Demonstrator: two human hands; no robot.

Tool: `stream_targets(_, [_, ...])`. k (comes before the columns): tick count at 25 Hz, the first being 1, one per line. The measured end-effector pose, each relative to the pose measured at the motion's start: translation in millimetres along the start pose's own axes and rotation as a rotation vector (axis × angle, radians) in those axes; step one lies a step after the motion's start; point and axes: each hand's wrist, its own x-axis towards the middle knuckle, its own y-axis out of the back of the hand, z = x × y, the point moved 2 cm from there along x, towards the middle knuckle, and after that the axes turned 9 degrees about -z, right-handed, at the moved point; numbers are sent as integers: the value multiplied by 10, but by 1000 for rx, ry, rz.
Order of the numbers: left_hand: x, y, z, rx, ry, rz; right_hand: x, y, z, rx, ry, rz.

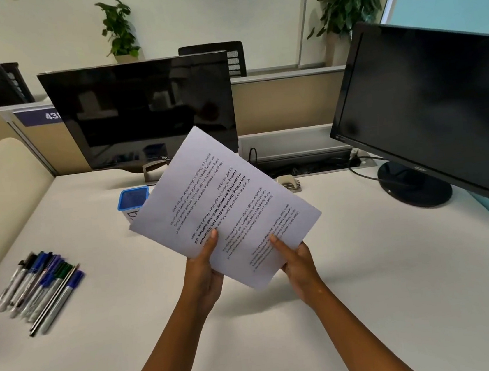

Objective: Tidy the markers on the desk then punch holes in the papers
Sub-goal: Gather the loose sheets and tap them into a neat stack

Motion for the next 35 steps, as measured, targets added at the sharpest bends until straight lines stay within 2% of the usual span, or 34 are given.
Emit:
stream_targets(7, [-15,362,108,45,137,179,60,201,-101,-233,-32,89])
stream_targets(11, [-75,609,470,68,261,142,25,409,-229,-326,-52,49])
stream_targets(13, [-77,696,586,202,355,73,13,484,-253,-364,-82,-1])
stream_targets(16, [-9,735,604,562,437,0,25,511,-257,-395,-120,-60])
stream_targets(18, [17,709,576,697,437,-49,52,482,-249,-414,-126,-84])
stream_targets(20, [41,726,521,740,408,-19,79,458,-231,-441,-115,-86])
stream_targets(24, [27,690,378,680,316,-51,119,459,-180,-509,-64,14])
stream_targets(27, [13,641,291,670,220,-11,139,423,-176,-499,-2,79])
stream_targets(35, [-3,587,320,728,161,35,145,442,-226,-490,13,43])
